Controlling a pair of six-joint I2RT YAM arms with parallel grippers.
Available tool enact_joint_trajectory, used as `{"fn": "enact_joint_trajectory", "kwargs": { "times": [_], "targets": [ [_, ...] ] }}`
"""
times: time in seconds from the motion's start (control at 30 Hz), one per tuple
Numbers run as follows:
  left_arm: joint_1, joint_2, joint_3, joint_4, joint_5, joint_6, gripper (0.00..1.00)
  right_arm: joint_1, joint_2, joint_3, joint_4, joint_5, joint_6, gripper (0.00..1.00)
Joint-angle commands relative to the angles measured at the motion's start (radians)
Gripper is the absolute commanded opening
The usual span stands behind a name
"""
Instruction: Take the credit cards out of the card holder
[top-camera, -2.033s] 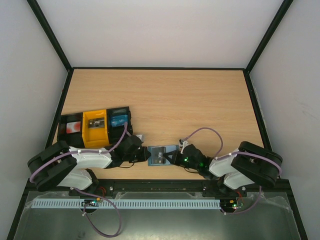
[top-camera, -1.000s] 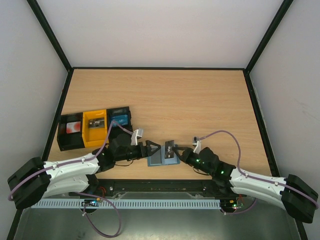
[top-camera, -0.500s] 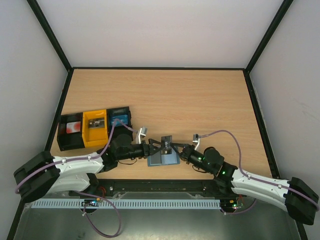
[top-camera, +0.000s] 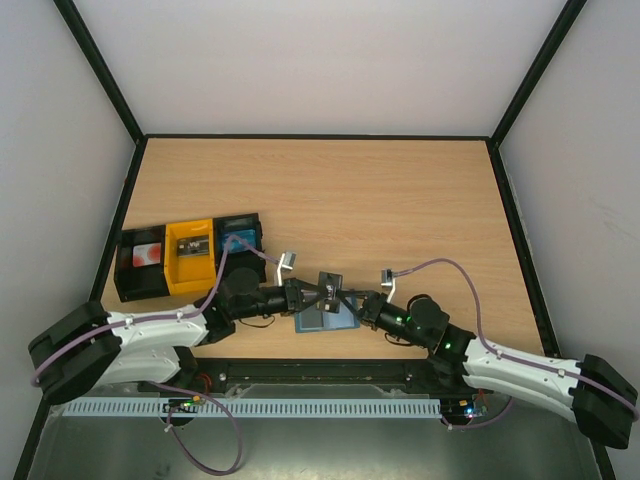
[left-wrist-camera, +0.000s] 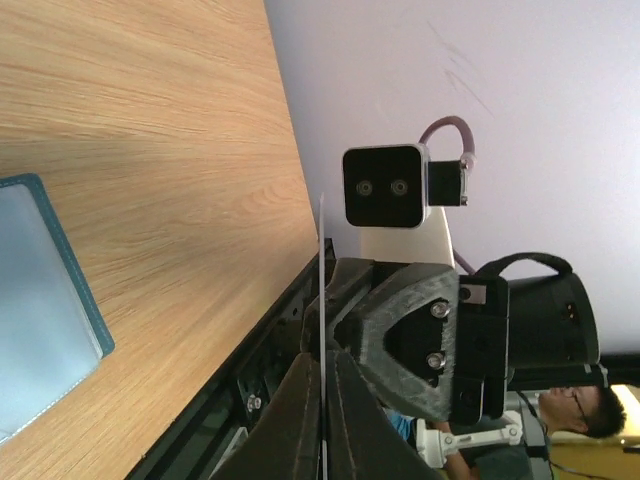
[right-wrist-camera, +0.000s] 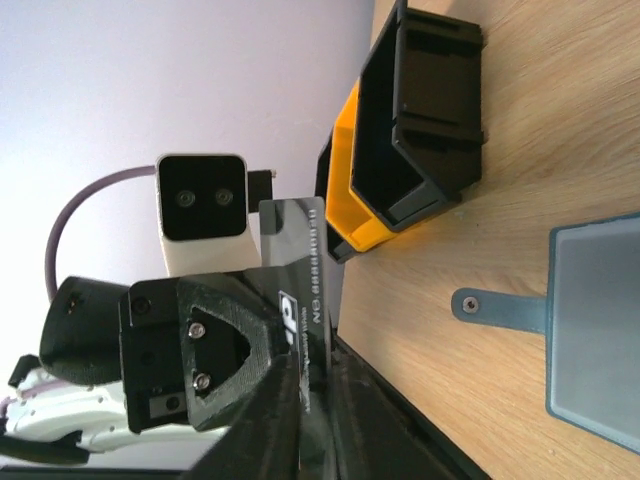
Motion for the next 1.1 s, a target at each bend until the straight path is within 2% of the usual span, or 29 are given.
{"fn": "enact_joint_trajectory", "kwargs": {
  "times": [0.0, 0.17, 0.3, 0.37, 0.57, 0.87, 1.07],
  "targets": [
    [-0.005, -0.09, -0.014, -0.08, 0.041, 0.072, 0.03, 0.008, -0.088, 0.081, -0.179, -0.053, -0.149, 0.16],
    [-0.005, -0.23, 0.019, -0.35, 0.041, 0.203, 0.03, 0.007, -0.196, 0.211, -0.544, -0.012, -0.359, 0.32],
    [-0.005, -0.268, 0.07, -0.536, 0.091, 0.3, 0.03, 0.007, -0.19, 0.346, -0.794, 0.008, -0.528, 0.34],
    [-0.006, -0.276, 0.075, -0.564, 0.135, 0.323, 0.03, 0.006, -0.164, 0.406, -0.855, -0.014, -0.604, 0.35],
    [-0.006, -0.305, 0.065, -0.568, 0.219, 0.348, 0.03, 0.007, 0.0, 0.552, -0.96, -0.162, -0.763, 0.41],
    [-0.014, -0.303, 0.051, -0.55, 0.284, 0.404, 0.03, 0.006, 0.158, 0.605, -0.936, -0.341, -0.849, 0.51],
    [-0.019, -0.318, 0.032, -0.529, 0.314, 0.417, 0.03, 0.007, 0.208, 0.587, -0.92, -0.379, -0.884, 0.55]
  ]
}}
